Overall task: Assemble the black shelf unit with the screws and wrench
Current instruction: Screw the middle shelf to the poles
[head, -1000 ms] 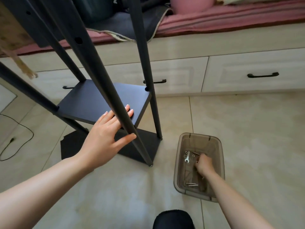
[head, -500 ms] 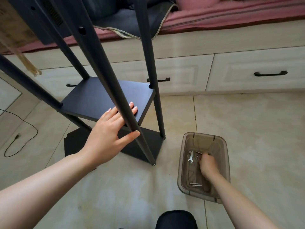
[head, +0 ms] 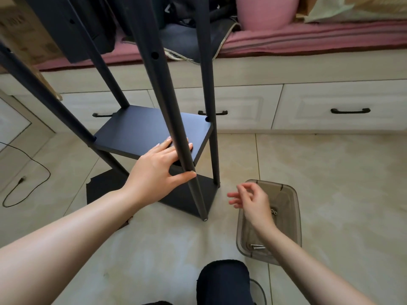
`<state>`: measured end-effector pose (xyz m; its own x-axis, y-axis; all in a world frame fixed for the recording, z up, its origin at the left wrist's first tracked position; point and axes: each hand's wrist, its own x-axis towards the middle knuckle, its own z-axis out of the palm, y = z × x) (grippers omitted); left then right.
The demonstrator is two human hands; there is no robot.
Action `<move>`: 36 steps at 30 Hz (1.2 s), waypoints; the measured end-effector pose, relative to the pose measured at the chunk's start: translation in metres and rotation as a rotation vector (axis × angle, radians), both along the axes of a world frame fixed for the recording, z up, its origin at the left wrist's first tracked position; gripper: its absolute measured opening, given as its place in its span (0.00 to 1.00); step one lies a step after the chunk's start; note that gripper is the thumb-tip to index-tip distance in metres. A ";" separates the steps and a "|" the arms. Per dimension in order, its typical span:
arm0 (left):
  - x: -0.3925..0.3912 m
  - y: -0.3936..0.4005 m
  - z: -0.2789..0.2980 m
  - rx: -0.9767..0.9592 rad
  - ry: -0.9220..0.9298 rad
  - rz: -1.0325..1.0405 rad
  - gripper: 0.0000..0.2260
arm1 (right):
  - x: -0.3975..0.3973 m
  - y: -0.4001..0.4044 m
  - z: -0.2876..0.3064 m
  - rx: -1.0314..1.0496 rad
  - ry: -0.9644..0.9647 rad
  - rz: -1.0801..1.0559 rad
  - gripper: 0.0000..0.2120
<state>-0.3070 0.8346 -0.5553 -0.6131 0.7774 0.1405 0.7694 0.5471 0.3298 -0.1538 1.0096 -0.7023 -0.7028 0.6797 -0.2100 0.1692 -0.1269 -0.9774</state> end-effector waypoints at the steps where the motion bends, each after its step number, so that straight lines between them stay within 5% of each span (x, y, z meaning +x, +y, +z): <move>1: 0.000 0.000 0.001 -0.012 -0.004 0.000 0.31 | -0.007 -0.009 0.008 -0.044 0.035 0.034 0.06; 10: 0.000 0.001 0.003 -0.080 -0.017 0.024 0.32 | -0.077 -0.058 0.022 -0.035 -0.102 0.190 0.18; 19: -0.001 -0.009 0.010 -0.146 -0.026 0.040 0.36 | -0.095 -0.070 0.022 -0.159 0.055 0.158 0.21; 36: 0.000 -0.105 0.045 0.302 -0.262 0.204 0.25 | -0.091 -0.127 0.095 -0.070 0.019 0.316 0.15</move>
<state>-0.3073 0.7294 -0.5100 -0.7947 0.5850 0.1623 0.5252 0.5284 0.6671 -0.2445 0.8821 -0.6070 -0.8810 0.4115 -0.2333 0.1929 -0.1378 -0.9715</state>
